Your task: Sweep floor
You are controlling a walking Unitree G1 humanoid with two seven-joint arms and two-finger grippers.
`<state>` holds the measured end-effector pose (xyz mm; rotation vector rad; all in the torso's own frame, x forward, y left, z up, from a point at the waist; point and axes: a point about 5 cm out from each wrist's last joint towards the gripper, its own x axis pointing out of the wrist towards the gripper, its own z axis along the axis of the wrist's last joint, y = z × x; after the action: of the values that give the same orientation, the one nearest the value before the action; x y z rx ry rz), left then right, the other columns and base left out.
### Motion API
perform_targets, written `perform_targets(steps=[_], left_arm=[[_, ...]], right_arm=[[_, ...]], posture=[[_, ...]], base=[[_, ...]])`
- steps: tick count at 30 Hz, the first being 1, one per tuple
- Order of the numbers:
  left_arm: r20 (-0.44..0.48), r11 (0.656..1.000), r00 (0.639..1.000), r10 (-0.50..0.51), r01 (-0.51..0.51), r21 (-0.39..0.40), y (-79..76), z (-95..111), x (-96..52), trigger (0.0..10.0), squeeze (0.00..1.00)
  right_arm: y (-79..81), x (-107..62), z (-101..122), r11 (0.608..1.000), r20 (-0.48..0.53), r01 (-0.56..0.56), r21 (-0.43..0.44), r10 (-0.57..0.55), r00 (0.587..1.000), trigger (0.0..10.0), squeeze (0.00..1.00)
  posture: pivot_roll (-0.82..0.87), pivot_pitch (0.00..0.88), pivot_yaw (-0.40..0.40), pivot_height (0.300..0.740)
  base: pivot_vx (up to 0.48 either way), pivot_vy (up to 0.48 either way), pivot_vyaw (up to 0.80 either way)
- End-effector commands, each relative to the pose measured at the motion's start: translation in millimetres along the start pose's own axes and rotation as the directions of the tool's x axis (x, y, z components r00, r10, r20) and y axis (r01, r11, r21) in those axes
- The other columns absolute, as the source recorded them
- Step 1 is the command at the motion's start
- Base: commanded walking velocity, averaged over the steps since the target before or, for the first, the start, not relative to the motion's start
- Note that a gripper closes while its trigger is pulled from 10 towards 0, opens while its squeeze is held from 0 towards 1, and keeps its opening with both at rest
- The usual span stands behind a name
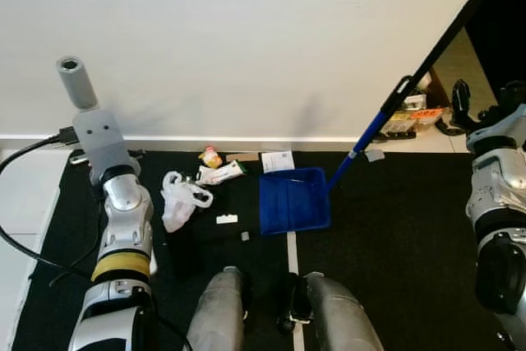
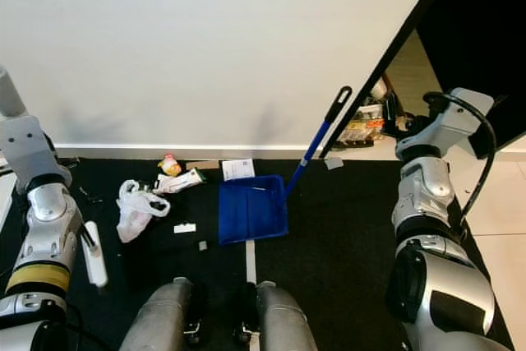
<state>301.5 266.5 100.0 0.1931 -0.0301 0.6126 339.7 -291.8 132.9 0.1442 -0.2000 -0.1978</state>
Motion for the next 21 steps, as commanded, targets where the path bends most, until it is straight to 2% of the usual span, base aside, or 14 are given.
perform_targets(steps=[1, 4, 8, 16, 21], left_arm=[[0.034, 1.000, 0.999, -0.014, 0.013, 0.019, 0.2, 4.7, 1.9, 10.0, 0.00], [0.011, 1.000, 1.000, -0.024, 0.024, 0.012, -2.9, 3.1, 2.3, 10.0, 0.00], [-0.012, 0.999, 1.000, -0.022, 0.022, 0.040, -6.0, 0.3, 3.2, 10.0, 0.00], [-0.040, 0.999, 0.999, 0.011, -0.009, 0.046, -4.7, -2.5, 4.4, 10.0, 0.00], [-0.035, 1.000, 0.999, 0.028, -0.028, 0.012, -3.0, -1.2, 4.8, 10.0, 0.00]], right_arm=[[-2.0, -2.5, -5.3, 1.000, -0.032, 0.005, 0.005, -0.005, 0.999, 10.0, 0.00], [-1.0, -2.2, -5.3, 1.000, -0.032, 0.002, 0.006, -0.002, 0.999, 10.0, 0.00], [1.0, -1.6, -5.1, 1.000, -0.028, -0.002, 0.008, 0.002, 1.000, 10.0, 0.00], [11.3, -0.5, -7.5, 0.998, -0.032, -0.052, 0.019, 0.053, 0.998, 10.0, 0.00], [18.1, -0.8, -11.0, 0.995, -0.049, -0.100, 0.024, 0.101, 0.994, 10.0, 0.00]], posture=[[0.06, 0.123, -0.060, 0.731], [0.06, 0.123, -0.058, 0.731], [0.05, 0.126, -0.056, 0.731], [0.05, 0.138, -0.055, 0.731], [0.05, 0.149, -0.060, 0.731]], base=[[0.000, 0.000, 0.00], [0.000, 0.000, 0.00], [0.000, -0.429, 0.00], [0.000, -0.480, 0.00], [0.000, 0.000, 0.00]])
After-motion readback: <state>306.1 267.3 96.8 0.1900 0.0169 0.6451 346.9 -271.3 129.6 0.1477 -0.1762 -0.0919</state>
